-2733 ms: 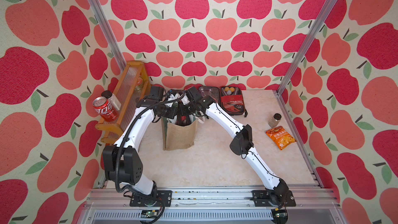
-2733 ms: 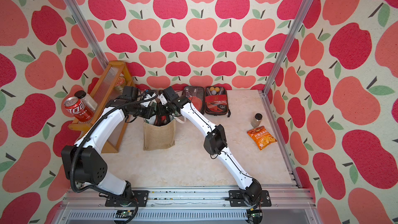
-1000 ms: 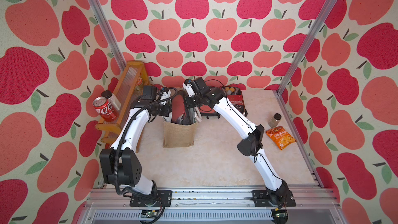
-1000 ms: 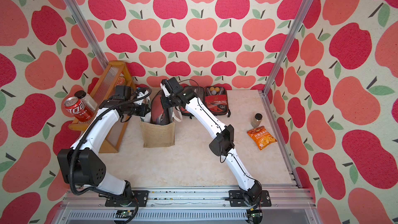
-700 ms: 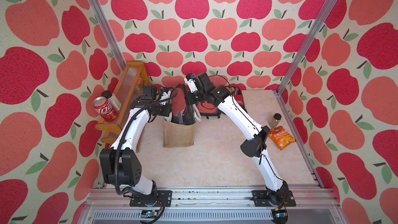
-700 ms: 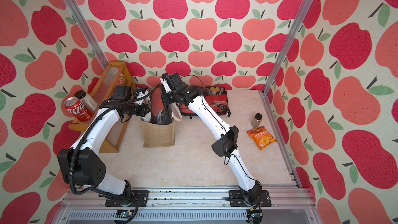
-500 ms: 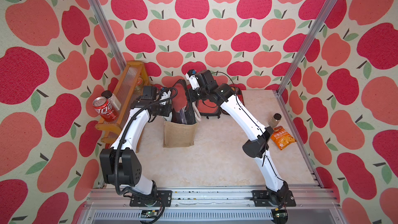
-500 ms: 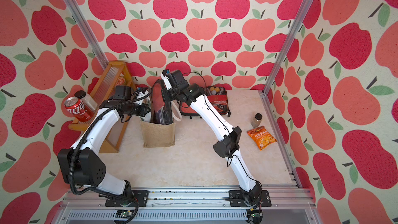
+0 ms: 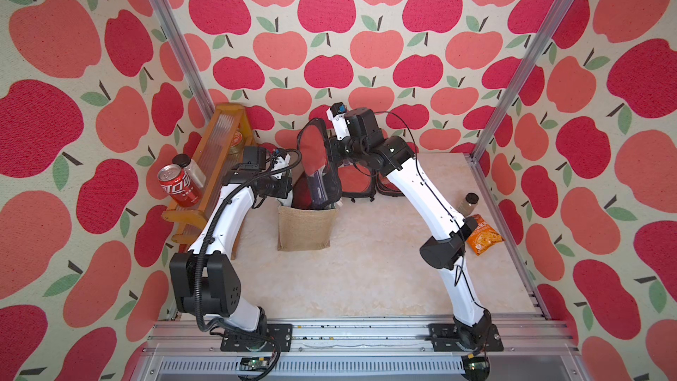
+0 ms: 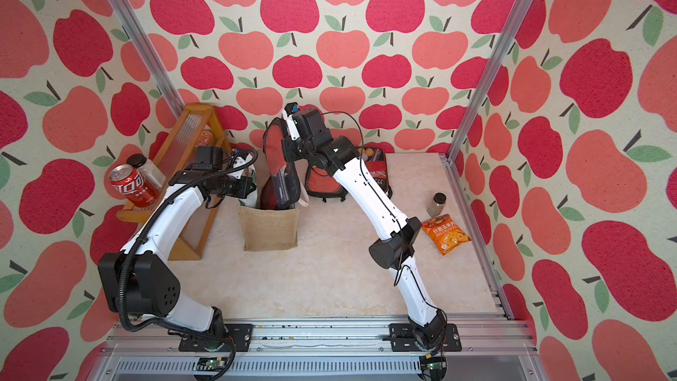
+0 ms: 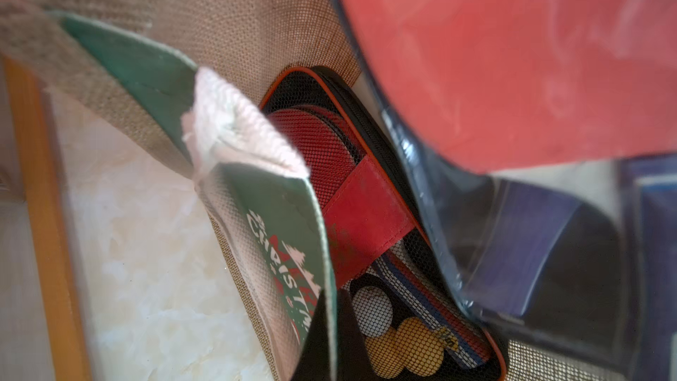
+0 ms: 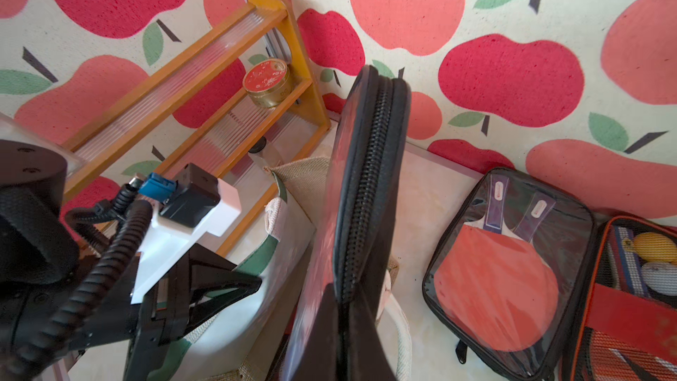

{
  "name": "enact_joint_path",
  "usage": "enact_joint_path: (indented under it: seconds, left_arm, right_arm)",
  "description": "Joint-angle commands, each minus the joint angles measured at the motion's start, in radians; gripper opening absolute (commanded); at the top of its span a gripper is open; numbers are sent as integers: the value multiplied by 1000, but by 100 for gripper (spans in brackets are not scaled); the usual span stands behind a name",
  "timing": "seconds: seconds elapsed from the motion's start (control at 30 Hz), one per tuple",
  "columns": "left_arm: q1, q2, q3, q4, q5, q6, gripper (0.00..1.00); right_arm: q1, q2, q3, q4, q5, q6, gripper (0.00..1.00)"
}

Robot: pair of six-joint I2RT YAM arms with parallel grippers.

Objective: Remove the ping pong set from the canvas bag
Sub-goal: Place the ping pong set at the center of the board.

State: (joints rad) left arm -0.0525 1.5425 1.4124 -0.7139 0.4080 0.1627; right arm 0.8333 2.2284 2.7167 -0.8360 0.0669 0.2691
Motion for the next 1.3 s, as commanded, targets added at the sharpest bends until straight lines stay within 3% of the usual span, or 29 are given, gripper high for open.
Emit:
enact_joint_path:
  seconds: [0.0, 0.47, 0.77, 1.27]
  left_arm:
    - [8, -14, -16, 16, -24, -2, 0]
    - [17, -11, -12, 30, -86, 0, 0]
    - [56, 41, 44, -5, -117, 0, 0]
    - [65, 83, 88, -40, -105, 21, 0]
  right_arm:
    - [-20, -92, 39, 86, 55, -38, 0]
    - [-44, -189, -19, 82, 161, -107, 0]
    - [-46, -234, -63, 26, 309, -170, 0]
    - [-53, -436, -516, 77, 357, -110, 0]
